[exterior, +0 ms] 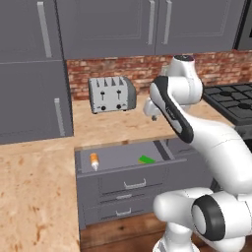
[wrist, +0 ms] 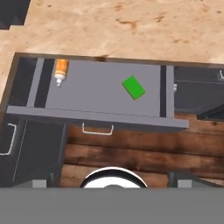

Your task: Restock the sink supplies by placing the sponge and soap dispenser on the counter and next to the sink. Make sure the soap dispenser is upright.

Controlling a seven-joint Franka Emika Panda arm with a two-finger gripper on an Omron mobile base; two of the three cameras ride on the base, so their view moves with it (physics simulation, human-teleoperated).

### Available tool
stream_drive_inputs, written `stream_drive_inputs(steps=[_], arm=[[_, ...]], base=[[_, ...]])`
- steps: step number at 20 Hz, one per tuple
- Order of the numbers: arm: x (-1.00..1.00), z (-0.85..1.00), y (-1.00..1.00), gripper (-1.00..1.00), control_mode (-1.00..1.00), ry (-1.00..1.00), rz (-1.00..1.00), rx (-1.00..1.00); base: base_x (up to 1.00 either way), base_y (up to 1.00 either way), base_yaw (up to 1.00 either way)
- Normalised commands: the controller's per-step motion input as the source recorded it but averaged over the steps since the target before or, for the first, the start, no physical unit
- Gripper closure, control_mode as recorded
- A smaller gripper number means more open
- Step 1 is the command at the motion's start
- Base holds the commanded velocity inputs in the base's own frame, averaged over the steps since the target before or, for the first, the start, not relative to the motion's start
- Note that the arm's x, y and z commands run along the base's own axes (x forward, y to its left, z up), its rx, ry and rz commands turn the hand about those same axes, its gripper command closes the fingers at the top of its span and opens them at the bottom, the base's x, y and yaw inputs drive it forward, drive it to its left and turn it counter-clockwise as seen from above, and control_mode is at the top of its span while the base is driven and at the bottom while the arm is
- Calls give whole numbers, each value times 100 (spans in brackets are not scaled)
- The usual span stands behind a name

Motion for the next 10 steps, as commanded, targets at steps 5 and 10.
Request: stream_drive_inputs(steps=[5,10], arm=[[54,-100,0,-100,-100,19,0,10],[35,-100,4,-100,-100,29,0,9]], base=[[0,0,0],[0,0,0]])
